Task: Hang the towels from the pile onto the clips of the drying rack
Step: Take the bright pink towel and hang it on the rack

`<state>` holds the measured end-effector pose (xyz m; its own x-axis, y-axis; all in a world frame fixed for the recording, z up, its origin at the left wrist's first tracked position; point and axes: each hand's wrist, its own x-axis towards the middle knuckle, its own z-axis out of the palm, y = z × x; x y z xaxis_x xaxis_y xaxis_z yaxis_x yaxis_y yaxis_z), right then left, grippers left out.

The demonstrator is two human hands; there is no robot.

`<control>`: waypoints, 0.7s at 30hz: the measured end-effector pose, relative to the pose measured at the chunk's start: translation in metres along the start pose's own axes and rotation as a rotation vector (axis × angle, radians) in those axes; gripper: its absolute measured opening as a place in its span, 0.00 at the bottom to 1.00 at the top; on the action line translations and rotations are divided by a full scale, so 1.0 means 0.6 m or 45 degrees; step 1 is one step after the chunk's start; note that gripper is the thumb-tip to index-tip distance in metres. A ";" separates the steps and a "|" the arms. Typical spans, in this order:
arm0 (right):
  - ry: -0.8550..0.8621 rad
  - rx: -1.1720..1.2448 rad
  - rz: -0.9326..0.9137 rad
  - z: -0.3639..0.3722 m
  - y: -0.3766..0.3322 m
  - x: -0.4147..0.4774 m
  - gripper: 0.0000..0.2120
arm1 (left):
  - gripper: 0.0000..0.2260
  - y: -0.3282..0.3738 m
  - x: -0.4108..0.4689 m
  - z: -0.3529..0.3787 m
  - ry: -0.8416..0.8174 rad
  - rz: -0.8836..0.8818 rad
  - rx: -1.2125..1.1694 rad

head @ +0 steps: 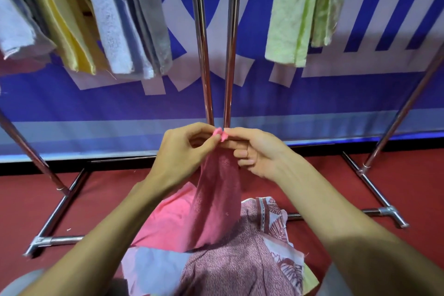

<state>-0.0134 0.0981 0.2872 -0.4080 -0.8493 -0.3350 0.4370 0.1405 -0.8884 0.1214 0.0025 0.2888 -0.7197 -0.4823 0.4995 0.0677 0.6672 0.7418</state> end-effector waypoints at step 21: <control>-0.002 -0.550 -0.406 0.022 0.053 0.041 0.23 | 0.07 -0.007 0.005 -0.018 -0.239 0.001 0.158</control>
<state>0.0010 0.0747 0.2549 -0.4650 -0.8849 -0.0271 -0.0783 0.0716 -0.9944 0.1267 -0.0077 0.2922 -0.8364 -0.3752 0.3997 -0.0085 0.7379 0.6749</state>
